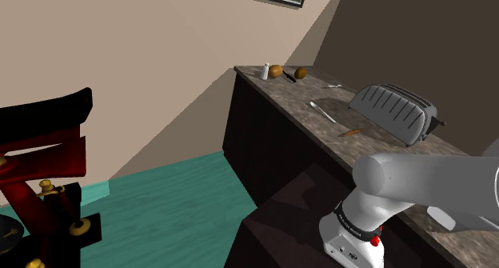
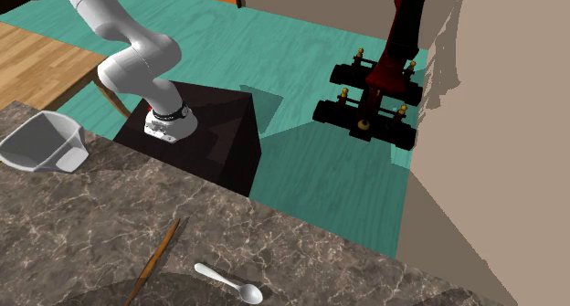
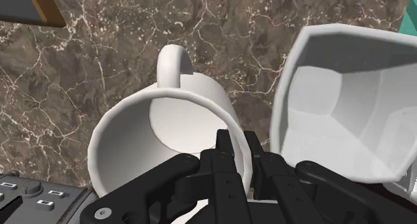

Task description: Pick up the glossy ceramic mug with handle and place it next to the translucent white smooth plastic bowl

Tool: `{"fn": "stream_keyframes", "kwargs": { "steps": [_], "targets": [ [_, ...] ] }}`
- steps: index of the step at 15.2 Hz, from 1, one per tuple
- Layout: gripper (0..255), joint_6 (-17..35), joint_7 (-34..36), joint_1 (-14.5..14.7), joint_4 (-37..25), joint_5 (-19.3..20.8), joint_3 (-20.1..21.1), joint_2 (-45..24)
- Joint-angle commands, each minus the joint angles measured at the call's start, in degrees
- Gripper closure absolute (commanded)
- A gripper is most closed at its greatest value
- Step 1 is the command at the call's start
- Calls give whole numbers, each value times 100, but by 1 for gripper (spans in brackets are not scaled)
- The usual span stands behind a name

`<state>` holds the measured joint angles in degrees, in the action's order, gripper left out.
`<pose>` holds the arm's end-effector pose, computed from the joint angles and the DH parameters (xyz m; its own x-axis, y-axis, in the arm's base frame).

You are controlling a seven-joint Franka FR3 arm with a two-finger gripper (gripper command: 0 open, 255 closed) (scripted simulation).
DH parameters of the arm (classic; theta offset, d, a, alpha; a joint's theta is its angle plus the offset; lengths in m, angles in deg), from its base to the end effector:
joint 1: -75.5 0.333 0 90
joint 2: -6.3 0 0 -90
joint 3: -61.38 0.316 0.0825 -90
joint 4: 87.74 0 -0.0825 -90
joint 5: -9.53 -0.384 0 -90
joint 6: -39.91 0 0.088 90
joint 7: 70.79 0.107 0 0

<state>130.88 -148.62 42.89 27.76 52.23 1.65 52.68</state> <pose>-0.2148 -0.4306 0.5556 0.9926 -0.1073 -0.0574 -0.1037 -0.9926 0.0628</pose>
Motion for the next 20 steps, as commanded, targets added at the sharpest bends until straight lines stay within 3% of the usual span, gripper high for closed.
{"fn": "stream_keyframes", "kwargs": {
  "steps": [1,20],
  "targets": [
    [255,86,-40,-17,67,71,-93,37],
    [255,1227,288,-51,1204,707,-896,249]
  ]
}}
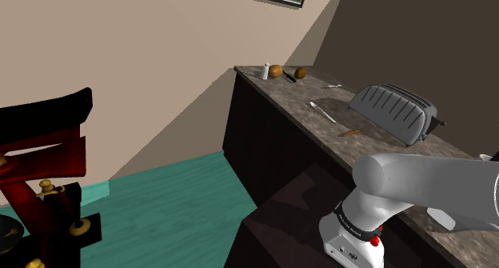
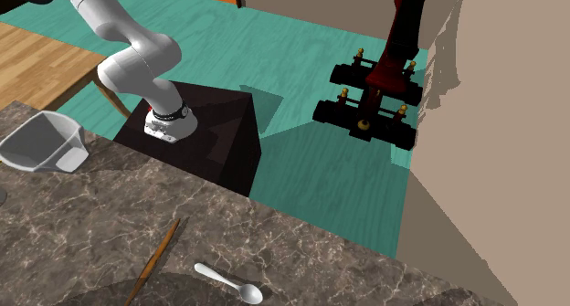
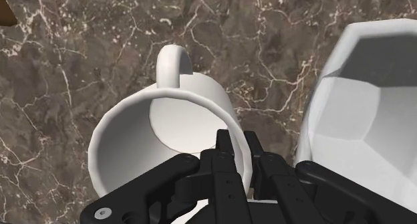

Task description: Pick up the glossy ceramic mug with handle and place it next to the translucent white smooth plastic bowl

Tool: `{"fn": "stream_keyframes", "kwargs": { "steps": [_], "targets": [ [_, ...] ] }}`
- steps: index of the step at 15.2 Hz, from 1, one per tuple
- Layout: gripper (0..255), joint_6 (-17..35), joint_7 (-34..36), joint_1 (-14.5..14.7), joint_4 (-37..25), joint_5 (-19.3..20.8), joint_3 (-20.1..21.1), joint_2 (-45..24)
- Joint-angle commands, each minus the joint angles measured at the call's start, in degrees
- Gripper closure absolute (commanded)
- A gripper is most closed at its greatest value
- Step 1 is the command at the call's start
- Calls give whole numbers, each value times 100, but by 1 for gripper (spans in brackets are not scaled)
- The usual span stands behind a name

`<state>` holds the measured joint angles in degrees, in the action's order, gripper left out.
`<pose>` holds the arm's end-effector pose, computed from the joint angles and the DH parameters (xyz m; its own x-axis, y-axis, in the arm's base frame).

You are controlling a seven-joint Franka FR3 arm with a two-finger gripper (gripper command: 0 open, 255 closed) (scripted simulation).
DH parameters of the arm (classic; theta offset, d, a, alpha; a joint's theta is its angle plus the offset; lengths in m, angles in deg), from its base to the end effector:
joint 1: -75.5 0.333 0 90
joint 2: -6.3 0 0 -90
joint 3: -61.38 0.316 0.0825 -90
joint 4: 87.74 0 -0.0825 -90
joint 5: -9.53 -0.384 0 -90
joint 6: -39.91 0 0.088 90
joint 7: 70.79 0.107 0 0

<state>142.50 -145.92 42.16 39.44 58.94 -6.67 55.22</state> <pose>-0.2209 -0.4296 0.4523 0.9927 -0.1062 -0.0579 -0.1026 -0.9928 0.0626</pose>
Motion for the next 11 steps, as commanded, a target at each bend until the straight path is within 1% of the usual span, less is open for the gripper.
{"fn": "stream_keyframes", "kwargs": {
  "steps": [1,11],
  "targets": [
    [255,127,34,31,84,74,-118,-1],
    [255,744,220,181,493,487,-737,-6]
  ]
}}
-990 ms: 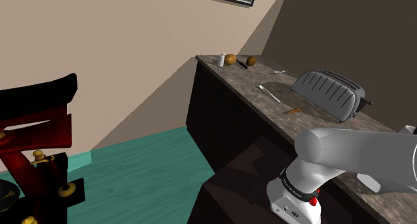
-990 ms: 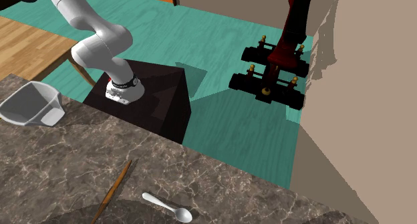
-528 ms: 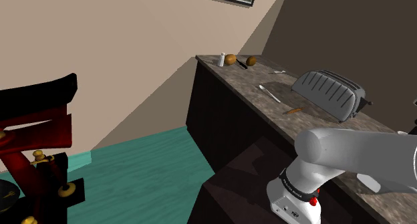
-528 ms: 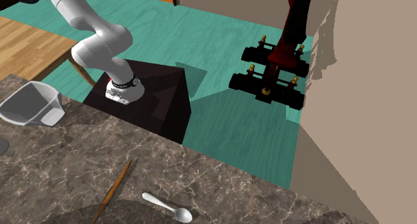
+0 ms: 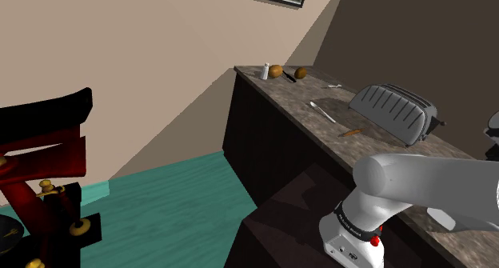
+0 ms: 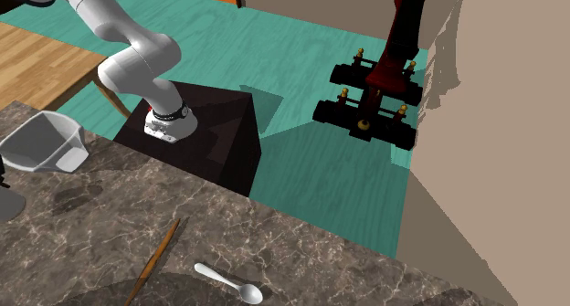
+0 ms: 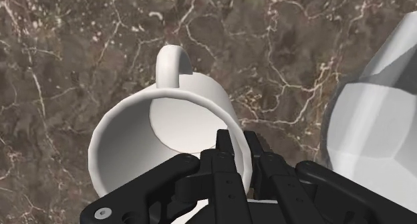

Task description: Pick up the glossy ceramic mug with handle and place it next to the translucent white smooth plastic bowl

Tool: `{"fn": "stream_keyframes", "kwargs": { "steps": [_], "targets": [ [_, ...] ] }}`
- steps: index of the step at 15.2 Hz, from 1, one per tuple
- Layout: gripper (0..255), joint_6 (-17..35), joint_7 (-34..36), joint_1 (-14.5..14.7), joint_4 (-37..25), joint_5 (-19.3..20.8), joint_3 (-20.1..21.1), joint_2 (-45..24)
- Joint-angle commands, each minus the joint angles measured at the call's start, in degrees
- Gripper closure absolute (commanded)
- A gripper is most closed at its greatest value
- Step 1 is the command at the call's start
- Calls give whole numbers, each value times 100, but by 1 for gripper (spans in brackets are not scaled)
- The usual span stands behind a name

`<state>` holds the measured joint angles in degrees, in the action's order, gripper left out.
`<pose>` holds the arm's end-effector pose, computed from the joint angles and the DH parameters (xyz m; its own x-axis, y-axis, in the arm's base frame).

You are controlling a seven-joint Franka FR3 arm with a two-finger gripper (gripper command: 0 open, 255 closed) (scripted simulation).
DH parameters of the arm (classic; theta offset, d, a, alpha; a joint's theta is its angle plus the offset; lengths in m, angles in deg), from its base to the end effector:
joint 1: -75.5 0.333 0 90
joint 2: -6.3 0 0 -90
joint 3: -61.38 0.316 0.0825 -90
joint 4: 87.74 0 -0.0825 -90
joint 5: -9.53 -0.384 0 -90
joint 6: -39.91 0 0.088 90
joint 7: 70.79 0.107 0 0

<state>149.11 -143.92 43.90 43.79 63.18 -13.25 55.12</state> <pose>-0.2205 -0.4313 0.3960 0.9926 -0.1064 -0.0578 -0.1028 -0.9927 0.0623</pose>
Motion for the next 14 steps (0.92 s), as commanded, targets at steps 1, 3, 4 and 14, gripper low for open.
{"fn": "stream_keyframes", "kwargs": {
  "steps": [1,3,4,14],
  "targets": [
    [255,145,40,30,92,107,-149,1],
    [255,268,82,80,156,198,-292,-6],
    [255,330,103,108,186,244,-365,-10],
    [0,433,144,161,231,305,-478,-30]
  ]
}}
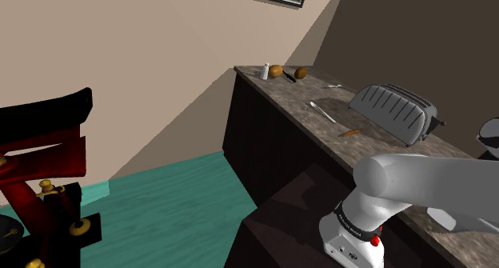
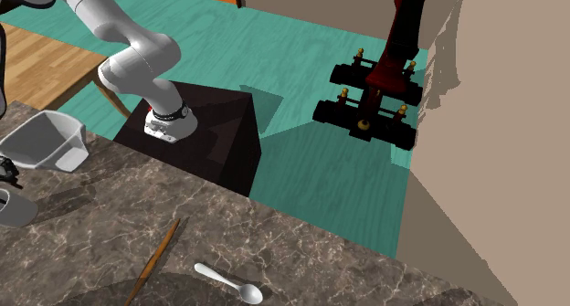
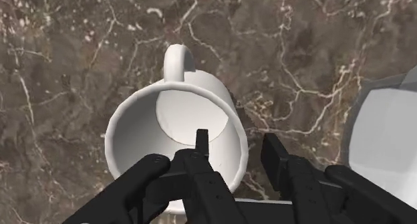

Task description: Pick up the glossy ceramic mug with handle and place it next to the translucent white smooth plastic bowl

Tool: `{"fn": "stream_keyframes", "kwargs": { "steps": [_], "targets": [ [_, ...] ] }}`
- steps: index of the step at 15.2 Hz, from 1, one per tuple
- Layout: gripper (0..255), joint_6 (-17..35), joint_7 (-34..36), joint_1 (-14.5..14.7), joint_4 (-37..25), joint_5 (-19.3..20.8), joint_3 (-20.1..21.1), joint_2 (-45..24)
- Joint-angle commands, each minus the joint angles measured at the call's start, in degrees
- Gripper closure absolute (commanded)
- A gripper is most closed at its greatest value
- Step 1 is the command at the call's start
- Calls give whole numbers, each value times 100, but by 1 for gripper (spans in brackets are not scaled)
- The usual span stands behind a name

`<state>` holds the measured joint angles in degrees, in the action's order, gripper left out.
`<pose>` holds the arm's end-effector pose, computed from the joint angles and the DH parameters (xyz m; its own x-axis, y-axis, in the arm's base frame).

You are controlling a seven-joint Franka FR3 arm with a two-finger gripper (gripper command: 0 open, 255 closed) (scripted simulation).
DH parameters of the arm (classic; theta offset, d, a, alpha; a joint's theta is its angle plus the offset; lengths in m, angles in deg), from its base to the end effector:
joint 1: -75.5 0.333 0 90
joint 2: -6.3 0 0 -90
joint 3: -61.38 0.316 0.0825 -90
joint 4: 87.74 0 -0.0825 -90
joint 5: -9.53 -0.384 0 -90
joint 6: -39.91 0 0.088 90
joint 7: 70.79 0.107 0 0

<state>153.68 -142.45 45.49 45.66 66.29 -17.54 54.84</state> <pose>-0.2203 -0.4334 0.3659 0.9924 -0.1072 -0.0603 -0.1024 -0.9916 0.0785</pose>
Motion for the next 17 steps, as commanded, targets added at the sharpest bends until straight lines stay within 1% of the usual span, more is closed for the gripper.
{"fn": "stream_keyframes", "kwargs": {
  "steps": [1,4,5,9,17],
  "targets": [
    [0,-27,12,0,54,-13,-30,-5],
    [0,-27,3,47,10,-17,-66,-15],
    [0,-19,-13,-8,46,1,-57,0],
    [0,-599,-178,-295,-197,-431,667,39],
    [0,-601,-177,-294,-197,-429,667,43]
  ]
}}
